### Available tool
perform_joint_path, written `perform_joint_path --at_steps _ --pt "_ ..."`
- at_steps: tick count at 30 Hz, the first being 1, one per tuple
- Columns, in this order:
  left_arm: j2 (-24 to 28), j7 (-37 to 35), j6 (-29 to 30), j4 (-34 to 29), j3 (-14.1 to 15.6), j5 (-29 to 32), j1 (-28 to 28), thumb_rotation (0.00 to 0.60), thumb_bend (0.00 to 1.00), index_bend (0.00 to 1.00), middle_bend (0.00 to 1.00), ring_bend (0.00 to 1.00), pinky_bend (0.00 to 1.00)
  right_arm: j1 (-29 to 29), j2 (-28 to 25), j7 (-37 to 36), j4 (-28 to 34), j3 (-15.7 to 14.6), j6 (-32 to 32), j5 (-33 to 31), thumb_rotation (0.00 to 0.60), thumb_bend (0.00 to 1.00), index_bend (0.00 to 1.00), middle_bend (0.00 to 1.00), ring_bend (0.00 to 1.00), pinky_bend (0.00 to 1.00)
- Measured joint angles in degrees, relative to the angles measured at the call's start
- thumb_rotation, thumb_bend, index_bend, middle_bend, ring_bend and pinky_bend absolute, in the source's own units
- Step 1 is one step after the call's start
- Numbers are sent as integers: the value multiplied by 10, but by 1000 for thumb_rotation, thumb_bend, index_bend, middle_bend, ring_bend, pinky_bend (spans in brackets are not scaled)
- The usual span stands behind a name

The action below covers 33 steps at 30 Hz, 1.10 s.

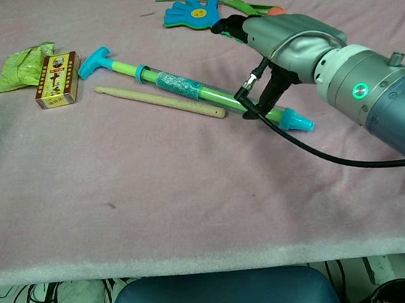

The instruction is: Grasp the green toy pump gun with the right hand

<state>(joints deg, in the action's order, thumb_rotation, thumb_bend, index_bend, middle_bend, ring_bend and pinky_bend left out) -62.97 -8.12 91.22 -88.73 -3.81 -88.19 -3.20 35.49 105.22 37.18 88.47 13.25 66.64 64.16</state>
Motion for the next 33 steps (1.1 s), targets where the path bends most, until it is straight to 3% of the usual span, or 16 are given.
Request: perform_joint_path --at_steps 9,16,18,25,33 --pt "0 0 -1 -1 -1 1 0 600 0 0 0 0 0 7 16 10 -46 0 -6 -26 600 128 0 25 0 203" --pt "0 -1 0 -2 -1 2 0 600 0 0 0 0 0 20 24 19 -85 14 -8 -35 600 191 10 53 4 202" --pt "1 -1 0 -2 -1 2 0 600 0 0 0 0 0 26 25 22 -98 24 -9 -42 600 209 55 93 24 202" --pt "1 -1 -2 -3 -2 4 -1 600 0 0 0 0 0 39 19 15 -114 52 -21 -65 600 318 366 328 163 202" --pt "1 1 -2 -4 -2 4 0 600 0 0 0 0 0 54 21 12 -105 53 -44 -85 600 362 444 364 175 202"
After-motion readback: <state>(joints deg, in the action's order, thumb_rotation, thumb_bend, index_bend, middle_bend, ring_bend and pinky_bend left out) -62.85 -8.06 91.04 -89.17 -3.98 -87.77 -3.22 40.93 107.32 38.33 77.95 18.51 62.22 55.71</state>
